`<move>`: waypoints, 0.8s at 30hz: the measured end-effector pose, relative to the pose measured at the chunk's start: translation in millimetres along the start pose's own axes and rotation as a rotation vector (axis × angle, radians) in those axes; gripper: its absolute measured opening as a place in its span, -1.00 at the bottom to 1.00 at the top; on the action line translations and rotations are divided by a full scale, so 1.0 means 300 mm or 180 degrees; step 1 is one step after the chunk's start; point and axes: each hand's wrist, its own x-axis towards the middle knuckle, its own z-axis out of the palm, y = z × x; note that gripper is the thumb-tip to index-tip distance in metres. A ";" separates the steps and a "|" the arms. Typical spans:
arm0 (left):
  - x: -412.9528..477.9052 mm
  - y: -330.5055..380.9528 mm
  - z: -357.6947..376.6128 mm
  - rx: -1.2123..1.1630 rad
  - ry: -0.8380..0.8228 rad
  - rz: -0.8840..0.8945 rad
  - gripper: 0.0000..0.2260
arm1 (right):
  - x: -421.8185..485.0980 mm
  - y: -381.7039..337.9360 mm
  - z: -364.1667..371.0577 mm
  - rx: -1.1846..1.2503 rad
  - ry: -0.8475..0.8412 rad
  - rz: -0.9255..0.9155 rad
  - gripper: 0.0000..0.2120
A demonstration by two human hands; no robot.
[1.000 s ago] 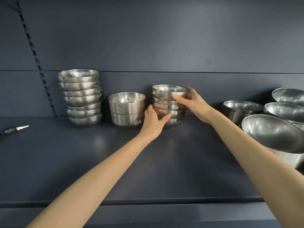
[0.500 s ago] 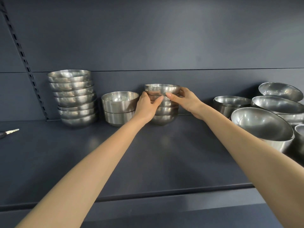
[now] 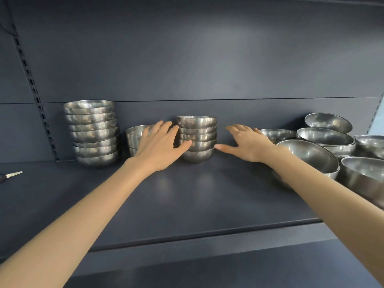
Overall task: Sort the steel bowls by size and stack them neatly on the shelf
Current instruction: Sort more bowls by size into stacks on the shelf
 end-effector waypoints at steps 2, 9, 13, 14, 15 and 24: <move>-0.034 -0.014 -0.008 0.0039 0.0095 0.0002 -0.39 | -0.040 0.001 -0.011 -0.0144 0.0156 -0.0085 -0.20; -0.126 -0.046 -0.032 0.0163 0.0241 0.0053 -0.29 | -0.171 -0.002 -0.040 -0.0206 0.0310 0.0010 -0.16; -0.143 0.006 -0.055 0.0039 0.0178 0.0209 -0.21 | -0.251 0.016 -0.069 -0.0251 0.0351 0.0118 -0.12; -0.148 0.031 -0.054 0.0011 0.0156 0.0292 -0.18 | -0.274 0.029 -0.073 -0.0247 0.0360 0.0176 -0.11; -0.153 0.058 -0.050 -0.0029 0.0146 0.0378 -0.17 | -0.297 0.044 -0.077 -0.0233 0.0376 0.0247 -0.11; -0.108 0.349 -0.001 -0.0998 -0.0161 0.0909 -0.35 | -0.468 0.206 -0.078 0.0798 0.0589 0.0963 -0.08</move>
